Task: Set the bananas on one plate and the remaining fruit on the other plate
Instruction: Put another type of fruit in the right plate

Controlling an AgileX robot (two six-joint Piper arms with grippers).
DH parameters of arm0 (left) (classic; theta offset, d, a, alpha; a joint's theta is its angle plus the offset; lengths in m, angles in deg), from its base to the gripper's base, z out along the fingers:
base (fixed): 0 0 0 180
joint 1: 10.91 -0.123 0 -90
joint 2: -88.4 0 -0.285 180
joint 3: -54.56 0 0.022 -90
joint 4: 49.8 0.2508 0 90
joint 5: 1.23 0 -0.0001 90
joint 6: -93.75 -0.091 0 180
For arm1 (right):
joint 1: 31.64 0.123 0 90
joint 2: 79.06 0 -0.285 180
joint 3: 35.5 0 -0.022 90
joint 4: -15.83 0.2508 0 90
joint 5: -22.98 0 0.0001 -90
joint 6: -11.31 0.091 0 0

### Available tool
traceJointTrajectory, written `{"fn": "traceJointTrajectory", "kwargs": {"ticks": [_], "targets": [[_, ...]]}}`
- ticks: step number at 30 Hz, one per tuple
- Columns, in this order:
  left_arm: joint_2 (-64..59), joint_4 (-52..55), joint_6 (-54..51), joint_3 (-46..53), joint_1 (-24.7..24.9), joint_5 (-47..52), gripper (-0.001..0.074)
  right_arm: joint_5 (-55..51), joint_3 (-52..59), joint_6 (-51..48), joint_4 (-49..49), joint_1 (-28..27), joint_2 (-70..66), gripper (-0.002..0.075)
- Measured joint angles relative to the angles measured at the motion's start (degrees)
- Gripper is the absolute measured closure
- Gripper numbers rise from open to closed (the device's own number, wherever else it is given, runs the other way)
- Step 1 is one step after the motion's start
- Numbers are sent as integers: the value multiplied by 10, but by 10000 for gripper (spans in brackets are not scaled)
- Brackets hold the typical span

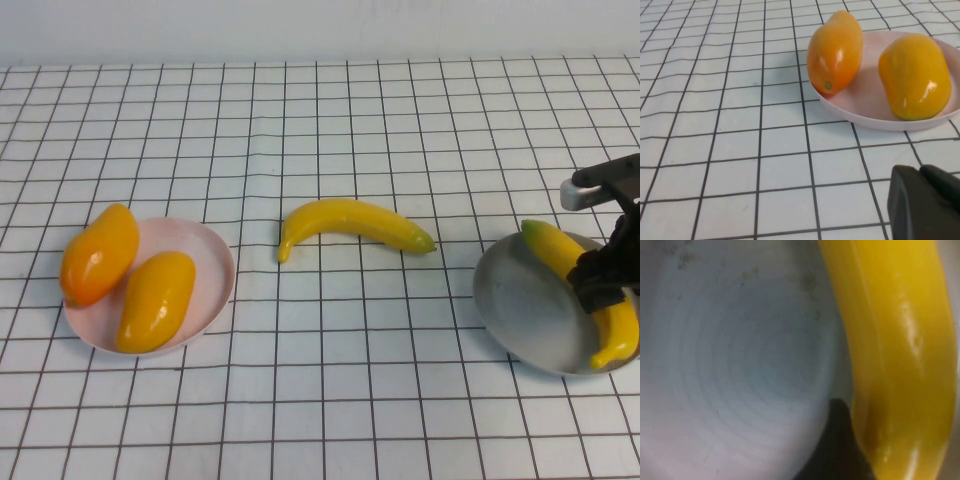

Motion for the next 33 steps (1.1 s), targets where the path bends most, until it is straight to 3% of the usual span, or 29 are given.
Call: {"fn": "traceJointTrajectory", "kwargs": {"ticks": [4, 12, 24, 30, 33], "targets": [[0, 0, 0, 0, 0, 0, 739, -4, 0, 1, 1, 0, 1, 251], [0, 0, 0, 0, 0, 0, 738, -17, 0, -9, 16, 0, 74, 363], [0, 0, 0, 0, 0, 0, 738, -41, 0, -265, 256, 0, 136, 376], [0, 0, 0, 0, 0, 0, 739, -41, -17, -357, 282, 42, 134, 369], [0, 0, 0, 0, 0, 0, 739, -36, -54, -375, 282, 75, 123, 330]]}}
